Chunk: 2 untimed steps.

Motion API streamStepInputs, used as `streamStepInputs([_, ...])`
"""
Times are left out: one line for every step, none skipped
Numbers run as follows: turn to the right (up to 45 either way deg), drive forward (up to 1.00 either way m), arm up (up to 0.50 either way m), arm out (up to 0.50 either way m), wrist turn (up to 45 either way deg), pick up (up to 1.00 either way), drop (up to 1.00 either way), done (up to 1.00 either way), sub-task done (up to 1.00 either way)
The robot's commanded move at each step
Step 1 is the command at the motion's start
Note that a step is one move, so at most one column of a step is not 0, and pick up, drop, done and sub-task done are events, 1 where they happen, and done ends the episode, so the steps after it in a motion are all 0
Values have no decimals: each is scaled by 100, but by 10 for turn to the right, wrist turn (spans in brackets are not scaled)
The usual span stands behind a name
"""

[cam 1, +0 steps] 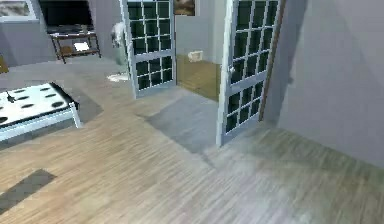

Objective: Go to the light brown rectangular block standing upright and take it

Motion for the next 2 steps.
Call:
streamStepInputs([-240, 0, 0, 0, 0, 0, 0, 0, 0])
streamStepInputs([0, 100, 0, 0, 0, 0, 0, 0, 0])
